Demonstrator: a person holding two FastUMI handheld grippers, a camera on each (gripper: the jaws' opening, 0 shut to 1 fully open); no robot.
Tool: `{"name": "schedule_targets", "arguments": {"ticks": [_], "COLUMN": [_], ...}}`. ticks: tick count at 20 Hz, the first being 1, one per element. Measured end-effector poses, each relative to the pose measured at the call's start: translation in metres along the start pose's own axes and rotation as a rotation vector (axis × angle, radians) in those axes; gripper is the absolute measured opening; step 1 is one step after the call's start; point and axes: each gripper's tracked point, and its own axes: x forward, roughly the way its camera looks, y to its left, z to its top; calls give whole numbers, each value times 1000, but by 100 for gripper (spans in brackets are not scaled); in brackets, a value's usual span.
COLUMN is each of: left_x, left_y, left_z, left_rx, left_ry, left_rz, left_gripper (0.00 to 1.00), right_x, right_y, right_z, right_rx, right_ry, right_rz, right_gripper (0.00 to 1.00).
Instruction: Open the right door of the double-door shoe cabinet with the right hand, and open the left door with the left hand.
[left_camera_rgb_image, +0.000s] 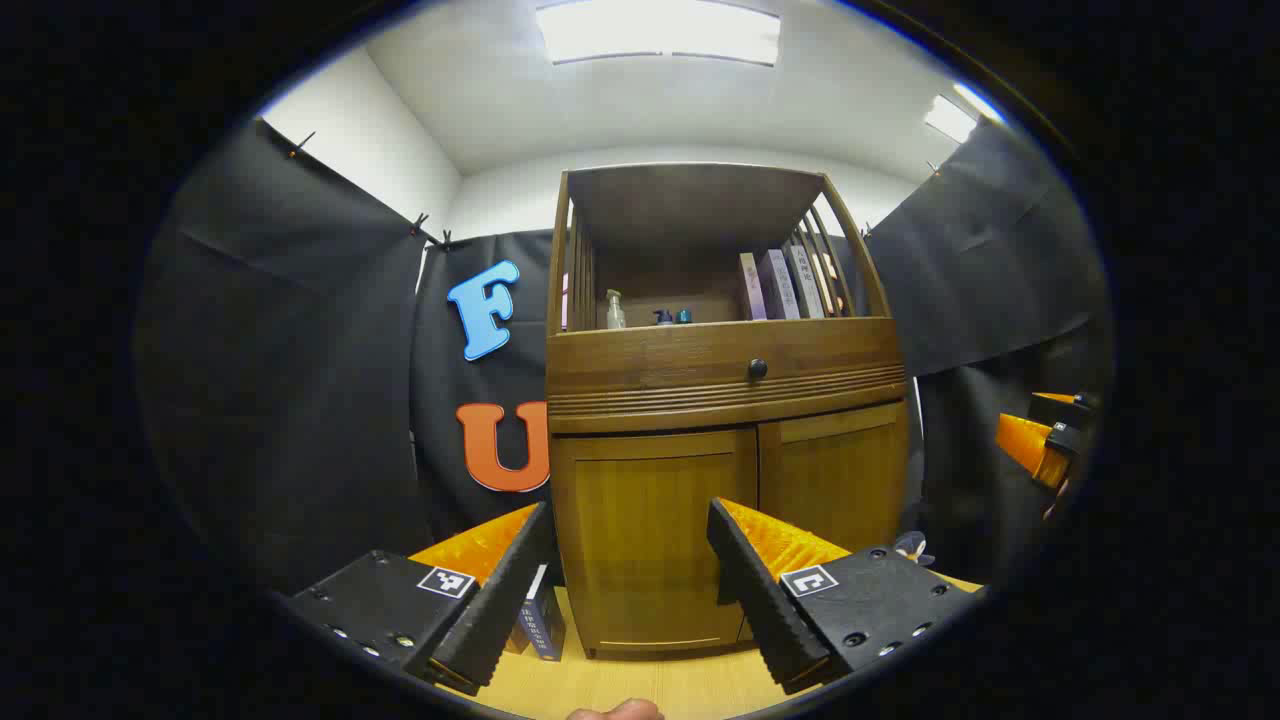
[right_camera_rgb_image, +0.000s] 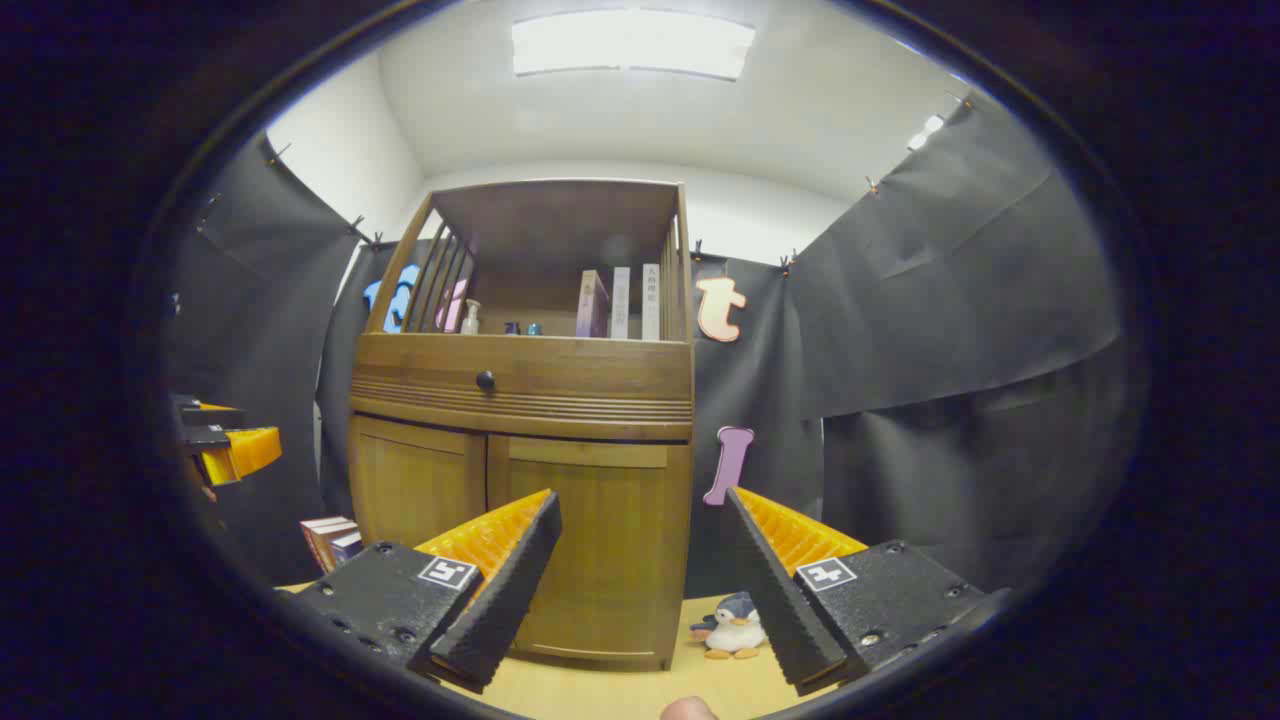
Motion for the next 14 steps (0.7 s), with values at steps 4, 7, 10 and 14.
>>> {"name": "schedule_targets", "arguments": {"ticks": [4,7,10,14], "left_x": [4,8,8,6], "left_y": [3,1,2,5], "left_z": [-3,-6,-6,-5], "left_rx": [-32,-31,-37,-30], "left_ry": [-12,-5,-6,-8], "left_rz": [-15,-12,7,40], "left_gripper": [95,95,100,100], "right_x": [-2,3,9,22], "right_y": [21,21,22,22], "right_z": [-3,-4,-7,-12], "right_rx": [-6,-6,13,39], "right_ry": [9,12,16,29], "right_rz": [16,26,51,78], "right_gripper": [100,100,100,100]}}
